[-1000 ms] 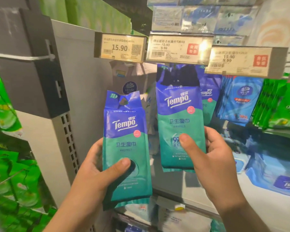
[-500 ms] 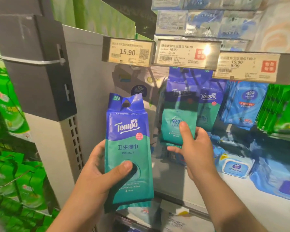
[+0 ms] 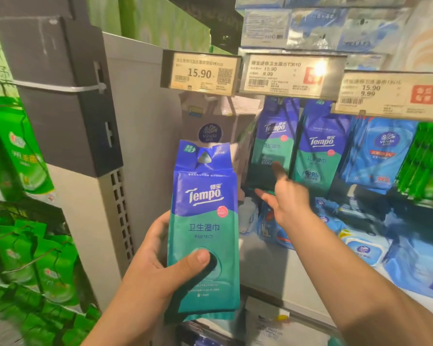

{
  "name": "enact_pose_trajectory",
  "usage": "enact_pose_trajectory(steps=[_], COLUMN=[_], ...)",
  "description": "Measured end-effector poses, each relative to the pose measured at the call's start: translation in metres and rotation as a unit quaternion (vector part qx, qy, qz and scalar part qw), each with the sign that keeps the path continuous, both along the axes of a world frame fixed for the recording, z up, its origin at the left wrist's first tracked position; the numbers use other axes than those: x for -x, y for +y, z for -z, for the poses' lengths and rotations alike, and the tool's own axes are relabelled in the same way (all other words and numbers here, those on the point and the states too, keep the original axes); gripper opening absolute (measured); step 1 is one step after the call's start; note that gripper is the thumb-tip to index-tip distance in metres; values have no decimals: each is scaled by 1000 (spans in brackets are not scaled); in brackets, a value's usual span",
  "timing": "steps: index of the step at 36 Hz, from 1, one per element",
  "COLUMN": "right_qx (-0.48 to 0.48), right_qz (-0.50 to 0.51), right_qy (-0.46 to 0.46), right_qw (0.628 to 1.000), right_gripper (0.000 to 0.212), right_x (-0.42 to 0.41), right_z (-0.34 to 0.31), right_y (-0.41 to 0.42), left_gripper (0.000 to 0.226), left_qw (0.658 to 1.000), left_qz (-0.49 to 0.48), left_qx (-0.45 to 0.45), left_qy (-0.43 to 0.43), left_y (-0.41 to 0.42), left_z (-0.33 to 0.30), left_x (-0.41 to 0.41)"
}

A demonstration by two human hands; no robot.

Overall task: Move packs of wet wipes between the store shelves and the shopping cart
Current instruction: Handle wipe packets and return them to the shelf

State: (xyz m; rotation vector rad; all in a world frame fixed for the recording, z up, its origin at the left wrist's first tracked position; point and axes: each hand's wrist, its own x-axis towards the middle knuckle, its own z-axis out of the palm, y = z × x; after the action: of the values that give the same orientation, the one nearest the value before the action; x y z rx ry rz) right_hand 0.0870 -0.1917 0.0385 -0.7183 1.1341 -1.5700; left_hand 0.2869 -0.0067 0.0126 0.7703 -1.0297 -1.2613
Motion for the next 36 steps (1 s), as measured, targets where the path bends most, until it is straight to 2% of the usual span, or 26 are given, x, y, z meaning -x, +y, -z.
enact_pose_trajectory(steps=[2, 5, 9, 12, 14, 16, 20, 22, 25, 27, 31, 34, 36], right_qx=[-5, -27, -18, 16, 32, 51, 103, 150, 170, 163, 203, 213, 208], right_qz=[19, 48, 25, -4, -41, -99, -266, -303, -244, -183, -109, -94, -93], right_qy=[13, 23, 53, 56, 65, 78, 109, 157, 190, 210, 259, 234, 208], right_qw=[1000, 998, 998, 998, 997, 991, 952, 928, 936, 947, 938, 944, 951], right_gripper=[20, 40, 23, 21, 23, 32, 75, 72, 58, 56, 53, 47, 52], right_x=[2, 7, 16, 18, 17, 17, 14, 12, 6, 5, 9, 10, 8], right_z=[9, 26, 46, 54, 58, 63, 59, 54, 48, 47, 48, 44, 40], right_y=[0, 9, 35, 68, 94, 121, 162, 171, 173, 172, 172, 175, 175], left_gripper=[91, 89, 87, 71, 63, 65, 67, 65, 62, 61, 67, 66, 62], left_qw=[1000, 1000, 1000, 999, 999, 999, 998, 998, 996, 993, 985, 979, 975], left_qz=[5, 8, 14, 5, 0, 8, 28, 36, 61, 92, 130, 143, 152], left_qx=[-3, -7, 1, 7, 20, 31, 48, 56, 64, 71, 104, 122, 137], left_qy=[1, 6, 24, 35, 26, 22, 20, 11, 1, -8, -48, -76, -88], left_y=[-1, -2, -4, -7, -10, -11, -16, -20, -23, -25, -23, -21, -20], left_z=[0, 1, 2, 5, 6, 5, 2, -1, -6, -9, -11, -9, -11], left_x=[1, 5, 15, 22, 25, 28, 38, 44, 51, 52, 47, 41, 40])
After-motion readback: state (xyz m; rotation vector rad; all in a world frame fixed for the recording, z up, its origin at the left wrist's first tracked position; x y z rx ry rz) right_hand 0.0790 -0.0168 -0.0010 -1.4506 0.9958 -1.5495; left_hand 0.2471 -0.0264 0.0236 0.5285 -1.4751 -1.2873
